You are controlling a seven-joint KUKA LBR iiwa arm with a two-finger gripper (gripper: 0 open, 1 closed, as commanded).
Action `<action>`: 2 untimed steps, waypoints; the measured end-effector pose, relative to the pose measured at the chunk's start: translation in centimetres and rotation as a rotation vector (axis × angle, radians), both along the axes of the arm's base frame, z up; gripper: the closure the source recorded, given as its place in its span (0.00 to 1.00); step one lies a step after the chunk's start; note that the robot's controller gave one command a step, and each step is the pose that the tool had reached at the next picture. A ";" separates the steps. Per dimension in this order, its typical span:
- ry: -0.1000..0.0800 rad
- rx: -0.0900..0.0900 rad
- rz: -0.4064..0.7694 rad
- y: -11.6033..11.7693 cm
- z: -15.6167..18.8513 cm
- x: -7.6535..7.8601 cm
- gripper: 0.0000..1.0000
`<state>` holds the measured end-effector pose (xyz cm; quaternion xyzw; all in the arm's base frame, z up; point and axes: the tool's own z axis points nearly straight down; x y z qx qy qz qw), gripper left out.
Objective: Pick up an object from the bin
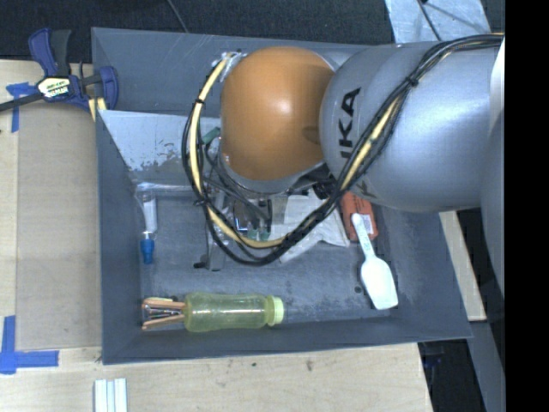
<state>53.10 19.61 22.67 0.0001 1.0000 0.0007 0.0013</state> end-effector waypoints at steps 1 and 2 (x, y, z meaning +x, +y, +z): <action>-0.003 0.000 0.111 -0.7 -4.5 -1.3 0.00; 0.001 -0.002 0.364 -2.1 -6.6 -4.5 0.00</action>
Offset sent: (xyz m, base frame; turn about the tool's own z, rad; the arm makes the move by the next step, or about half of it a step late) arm -0.0483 -0.0223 -0.0667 -0.3647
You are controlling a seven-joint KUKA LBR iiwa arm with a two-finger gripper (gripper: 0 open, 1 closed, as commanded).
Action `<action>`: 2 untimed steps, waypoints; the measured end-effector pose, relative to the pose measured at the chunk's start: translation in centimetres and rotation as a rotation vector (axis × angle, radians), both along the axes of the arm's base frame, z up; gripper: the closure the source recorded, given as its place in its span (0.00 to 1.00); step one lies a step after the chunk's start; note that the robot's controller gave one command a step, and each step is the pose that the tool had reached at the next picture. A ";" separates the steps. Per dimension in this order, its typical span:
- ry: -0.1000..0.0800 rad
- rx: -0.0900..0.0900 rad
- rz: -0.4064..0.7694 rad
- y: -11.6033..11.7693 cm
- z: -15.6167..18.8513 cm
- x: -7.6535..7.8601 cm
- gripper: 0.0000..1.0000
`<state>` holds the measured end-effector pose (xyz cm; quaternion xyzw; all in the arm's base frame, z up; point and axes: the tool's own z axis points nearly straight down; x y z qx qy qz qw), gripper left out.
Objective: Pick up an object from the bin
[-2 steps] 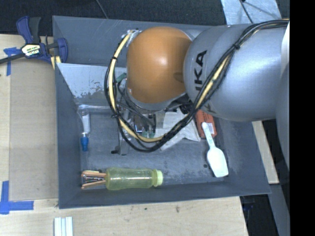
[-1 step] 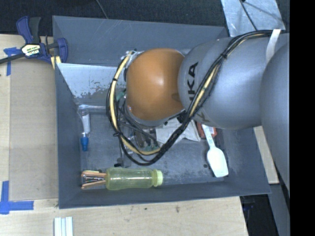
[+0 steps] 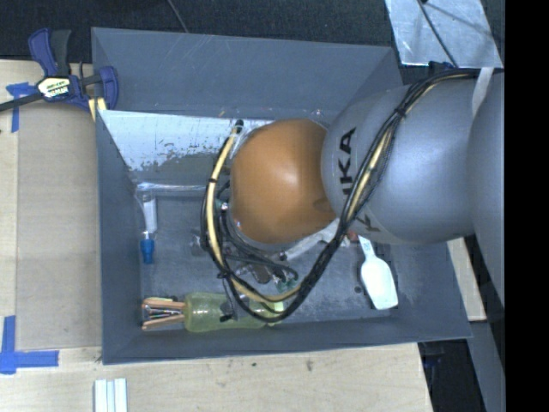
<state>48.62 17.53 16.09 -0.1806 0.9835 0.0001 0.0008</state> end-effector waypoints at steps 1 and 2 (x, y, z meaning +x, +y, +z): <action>0.002 0.000 -0.014 -1.4 -4.1 -0.3 0.00; 0.009 -0.007 0.166 -0.8 -8.7 0.6 0.00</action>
Offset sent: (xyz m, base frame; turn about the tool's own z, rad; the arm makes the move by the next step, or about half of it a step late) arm 0.0055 -0.0060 -0.0909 -0.1667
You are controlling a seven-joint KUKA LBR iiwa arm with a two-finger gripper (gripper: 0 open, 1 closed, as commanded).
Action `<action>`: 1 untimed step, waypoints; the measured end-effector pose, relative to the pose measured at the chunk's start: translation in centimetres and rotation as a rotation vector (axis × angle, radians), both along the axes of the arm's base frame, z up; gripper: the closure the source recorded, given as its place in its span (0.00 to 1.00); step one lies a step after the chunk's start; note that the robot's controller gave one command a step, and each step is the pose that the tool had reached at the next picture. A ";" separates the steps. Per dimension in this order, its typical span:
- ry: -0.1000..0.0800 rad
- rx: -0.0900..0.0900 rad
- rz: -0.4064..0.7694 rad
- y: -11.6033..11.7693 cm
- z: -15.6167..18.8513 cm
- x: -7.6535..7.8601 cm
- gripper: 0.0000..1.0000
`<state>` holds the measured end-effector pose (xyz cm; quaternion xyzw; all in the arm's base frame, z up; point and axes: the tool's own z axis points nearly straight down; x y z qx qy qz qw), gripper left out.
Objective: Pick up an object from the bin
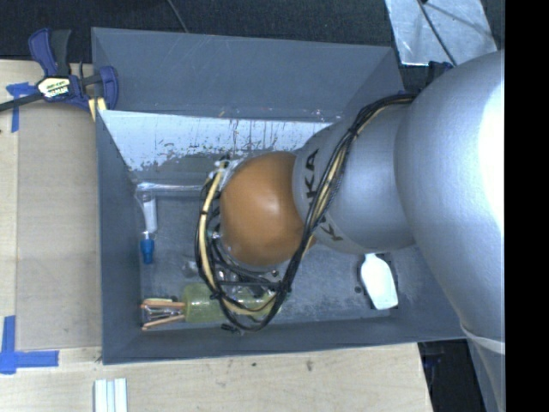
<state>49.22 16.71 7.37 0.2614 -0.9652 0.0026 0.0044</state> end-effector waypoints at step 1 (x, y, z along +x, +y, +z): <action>-0.008 0.001 -0.071 -0.4 0.1 -0.7 1.00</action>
Offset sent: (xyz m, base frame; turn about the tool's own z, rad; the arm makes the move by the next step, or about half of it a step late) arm 0.0000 0.0000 0.0000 0.0000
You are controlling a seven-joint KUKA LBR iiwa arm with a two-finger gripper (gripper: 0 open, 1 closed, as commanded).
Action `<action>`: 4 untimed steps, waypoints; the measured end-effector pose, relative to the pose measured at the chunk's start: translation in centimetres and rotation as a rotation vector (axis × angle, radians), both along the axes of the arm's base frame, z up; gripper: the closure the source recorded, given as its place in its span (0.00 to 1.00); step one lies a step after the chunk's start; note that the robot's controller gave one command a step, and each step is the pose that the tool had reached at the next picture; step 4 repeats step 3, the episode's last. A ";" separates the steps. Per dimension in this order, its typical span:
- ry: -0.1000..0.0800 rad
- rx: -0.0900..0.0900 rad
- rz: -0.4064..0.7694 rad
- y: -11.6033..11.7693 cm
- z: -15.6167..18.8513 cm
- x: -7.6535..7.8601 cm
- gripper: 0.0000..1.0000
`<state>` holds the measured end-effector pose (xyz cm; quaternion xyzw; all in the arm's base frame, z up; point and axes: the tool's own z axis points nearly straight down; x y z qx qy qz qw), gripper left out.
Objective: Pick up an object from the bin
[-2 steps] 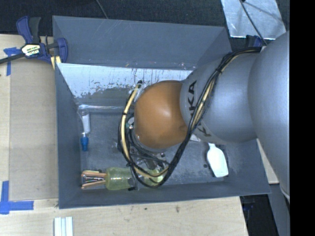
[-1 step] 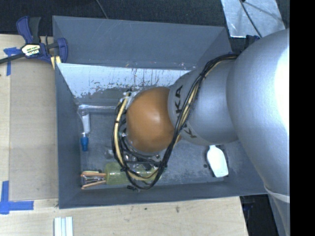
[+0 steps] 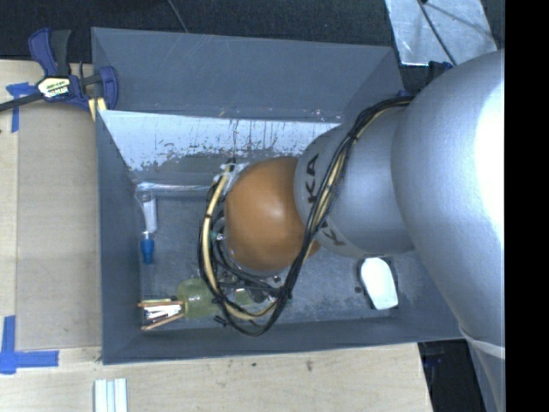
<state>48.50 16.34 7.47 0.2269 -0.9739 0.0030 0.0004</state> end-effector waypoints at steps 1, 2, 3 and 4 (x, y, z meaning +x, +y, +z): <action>0.000 0.000 0.000 0.0 0.0 0.0 1.00; -0.001 0.002 -0.001 0.0 0.4 -0.1 1.00; -0.001 0.005 0.000 0.1 1.6 -0.2 1.00; -0.001 0.005 0.000 0.1 1.6 -0.2 1.00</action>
Offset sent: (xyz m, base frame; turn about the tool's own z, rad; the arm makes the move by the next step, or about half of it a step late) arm -0.0001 0.0001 0.0421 0.0000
